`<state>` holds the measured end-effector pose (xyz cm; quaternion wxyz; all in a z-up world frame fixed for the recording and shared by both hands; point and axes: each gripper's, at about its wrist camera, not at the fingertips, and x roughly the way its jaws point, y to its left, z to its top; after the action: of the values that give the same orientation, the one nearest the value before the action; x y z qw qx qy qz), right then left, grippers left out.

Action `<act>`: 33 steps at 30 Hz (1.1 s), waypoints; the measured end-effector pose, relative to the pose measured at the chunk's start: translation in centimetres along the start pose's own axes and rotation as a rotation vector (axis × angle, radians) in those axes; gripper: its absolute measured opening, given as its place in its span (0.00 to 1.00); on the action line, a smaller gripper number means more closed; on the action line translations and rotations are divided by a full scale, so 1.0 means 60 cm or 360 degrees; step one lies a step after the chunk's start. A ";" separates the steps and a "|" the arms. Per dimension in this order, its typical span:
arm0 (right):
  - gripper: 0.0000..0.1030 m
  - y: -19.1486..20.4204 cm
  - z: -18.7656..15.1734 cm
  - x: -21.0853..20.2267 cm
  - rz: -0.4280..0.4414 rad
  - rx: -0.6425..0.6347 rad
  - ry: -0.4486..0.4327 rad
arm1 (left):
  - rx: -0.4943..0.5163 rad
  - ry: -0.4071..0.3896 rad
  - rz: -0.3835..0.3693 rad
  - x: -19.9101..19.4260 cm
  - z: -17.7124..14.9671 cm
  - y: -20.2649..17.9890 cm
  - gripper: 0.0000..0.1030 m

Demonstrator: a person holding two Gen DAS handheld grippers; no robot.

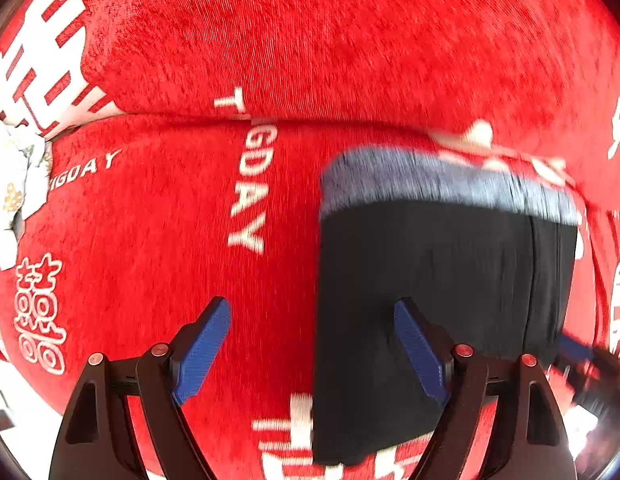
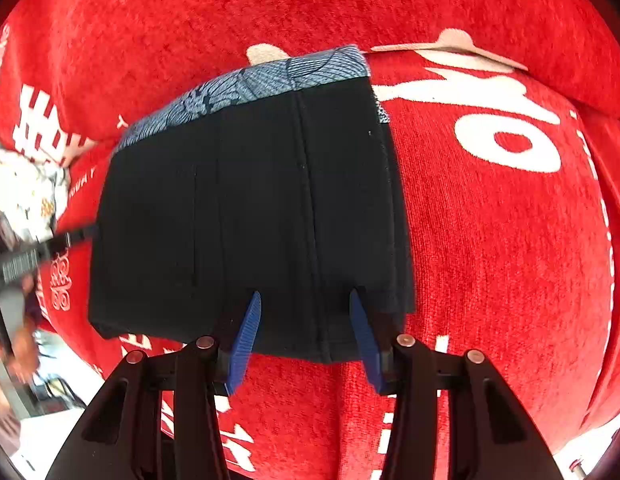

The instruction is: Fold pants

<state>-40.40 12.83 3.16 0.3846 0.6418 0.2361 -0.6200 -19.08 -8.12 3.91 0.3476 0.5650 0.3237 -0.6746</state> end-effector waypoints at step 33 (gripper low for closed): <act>0.58 -0.026 0.000 -0.034 0.0027 0.0130 -0.0041 | 0.0063 0.0128 -0.0029 0.018 -0.064 0.037 1.00</act>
<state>-41.86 14.08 4.82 0.3663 0.6509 0.2001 -0.6341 -15.31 -6.29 2.17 0.3168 0.5955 0.3292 -0.6608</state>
